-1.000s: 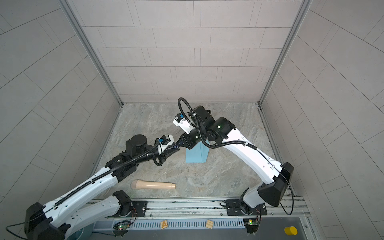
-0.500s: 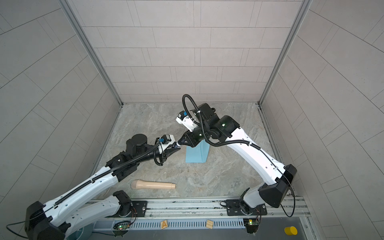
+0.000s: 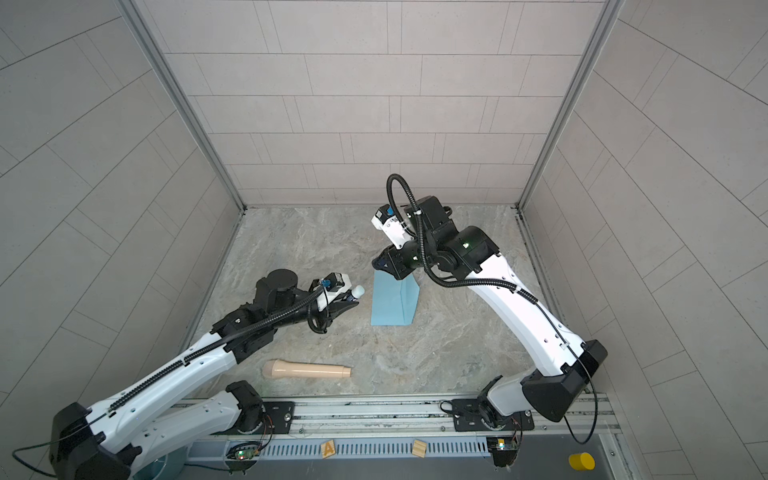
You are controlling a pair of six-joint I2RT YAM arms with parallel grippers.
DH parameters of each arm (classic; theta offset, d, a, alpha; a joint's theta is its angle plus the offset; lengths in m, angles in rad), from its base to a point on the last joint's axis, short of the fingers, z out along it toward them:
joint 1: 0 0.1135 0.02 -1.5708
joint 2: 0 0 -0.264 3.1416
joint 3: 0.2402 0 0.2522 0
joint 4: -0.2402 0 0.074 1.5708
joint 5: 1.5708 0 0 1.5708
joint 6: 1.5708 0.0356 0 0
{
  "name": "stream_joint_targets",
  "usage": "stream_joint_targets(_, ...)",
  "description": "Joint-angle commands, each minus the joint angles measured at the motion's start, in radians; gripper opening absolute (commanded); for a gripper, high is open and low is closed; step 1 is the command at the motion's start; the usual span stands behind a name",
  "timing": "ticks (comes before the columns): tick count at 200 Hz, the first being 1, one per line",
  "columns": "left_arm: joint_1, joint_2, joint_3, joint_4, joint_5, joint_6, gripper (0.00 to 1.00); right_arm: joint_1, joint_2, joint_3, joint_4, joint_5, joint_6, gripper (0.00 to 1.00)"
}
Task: Place the letter into the envelope and seal it
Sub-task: 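Lower the blue cap with the right gripper toward the table beside the envelope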
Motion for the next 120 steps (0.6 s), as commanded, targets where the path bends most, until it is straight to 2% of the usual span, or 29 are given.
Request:
stream_joint_targets(1, -0.005, -0.023, -0.004, 0.029, -0.012, -0.009, 0.0, -0.052, 0.053, -0.029, 0.01, 0.115, -0.017, 0.05)
stream_joint_targets(23, -0.005, -0.028, -0.006, 0.038, -0.015, -0.022, 0.0, -0.109, 0.12, -0.056, 0.054, 0.2, -0.007, 0.07)
stream_joint_targets(56, -0.005, -0.038, -0.009, 0.041, -0.02, -0.031, 0.0, -0.206, 0.273, -0.05, 0.13, 0.258, 0.018, 0.07)
stream_joint_targets(92, -0.005, -0.058, -0.019, 0.049, -0.033, -0.048, 0.0, -0.268, 0.468, 0.042, 0.144, 0.369, 0.027, 0.07)
stream_joint_targets(120, -0.005, -0.067, -0.026, 0.061, -0.044, -0.065, 0.0, -0.306, 0.611, 0.144, 0.124, 0.383, 0.048, 0.08)
